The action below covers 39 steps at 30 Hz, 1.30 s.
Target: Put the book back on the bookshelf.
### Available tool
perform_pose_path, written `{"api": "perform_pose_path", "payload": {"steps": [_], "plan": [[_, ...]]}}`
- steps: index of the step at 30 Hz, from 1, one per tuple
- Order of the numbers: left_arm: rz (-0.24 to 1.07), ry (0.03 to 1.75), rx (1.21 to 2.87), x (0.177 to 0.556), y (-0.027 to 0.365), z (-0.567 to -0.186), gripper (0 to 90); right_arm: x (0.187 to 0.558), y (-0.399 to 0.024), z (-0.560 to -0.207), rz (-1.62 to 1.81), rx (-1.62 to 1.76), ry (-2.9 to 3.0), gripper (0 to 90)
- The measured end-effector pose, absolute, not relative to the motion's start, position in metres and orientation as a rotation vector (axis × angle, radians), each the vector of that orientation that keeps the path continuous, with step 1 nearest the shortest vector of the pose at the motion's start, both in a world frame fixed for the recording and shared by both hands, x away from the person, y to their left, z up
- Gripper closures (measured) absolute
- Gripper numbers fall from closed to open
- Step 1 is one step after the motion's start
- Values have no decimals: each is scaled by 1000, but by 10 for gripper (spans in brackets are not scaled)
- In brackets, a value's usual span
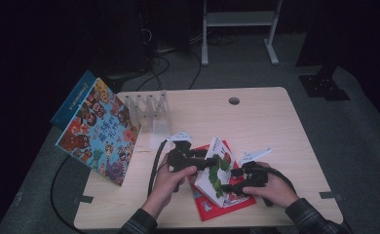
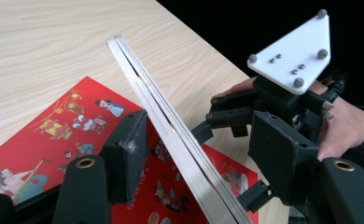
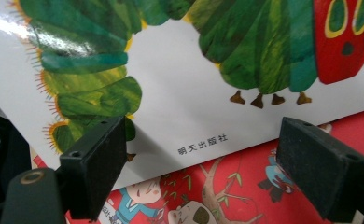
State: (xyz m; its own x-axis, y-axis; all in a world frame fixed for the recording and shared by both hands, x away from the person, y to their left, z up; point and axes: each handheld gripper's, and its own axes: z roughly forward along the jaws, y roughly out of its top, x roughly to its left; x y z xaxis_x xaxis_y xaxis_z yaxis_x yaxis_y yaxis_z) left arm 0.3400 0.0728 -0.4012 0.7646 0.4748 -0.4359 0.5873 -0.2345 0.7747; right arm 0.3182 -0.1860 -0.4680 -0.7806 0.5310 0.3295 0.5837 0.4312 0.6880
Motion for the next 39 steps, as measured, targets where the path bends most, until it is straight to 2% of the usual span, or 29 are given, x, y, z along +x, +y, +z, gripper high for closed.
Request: {"api": "perform_pose_path", "payload": {"steps": [5,7,19,26,32,39], "plan": [[-164,800,1947,335,63,-407,365,320,-189,-468,-1295,-1024,-2599,152],[-172,798,1957,334,63,-407,368,320,-191,-468,-1303,-1027,-2609,177],[-253,795,2023,320,74,-401,406,319,-192,-469,-1307,-1036,-2611,185],[-251,817,2055,319,79,-399,498,319,-191,-469,-1309,-1032,-2627,197],[-181,872,2134,321,79,-398,597,319,-191,-469,-1310,-1028,-2641,201],[-201,929,2126,329,82,-392,652,319,-188,-468,-1304,-1019,-2675,209]]}}
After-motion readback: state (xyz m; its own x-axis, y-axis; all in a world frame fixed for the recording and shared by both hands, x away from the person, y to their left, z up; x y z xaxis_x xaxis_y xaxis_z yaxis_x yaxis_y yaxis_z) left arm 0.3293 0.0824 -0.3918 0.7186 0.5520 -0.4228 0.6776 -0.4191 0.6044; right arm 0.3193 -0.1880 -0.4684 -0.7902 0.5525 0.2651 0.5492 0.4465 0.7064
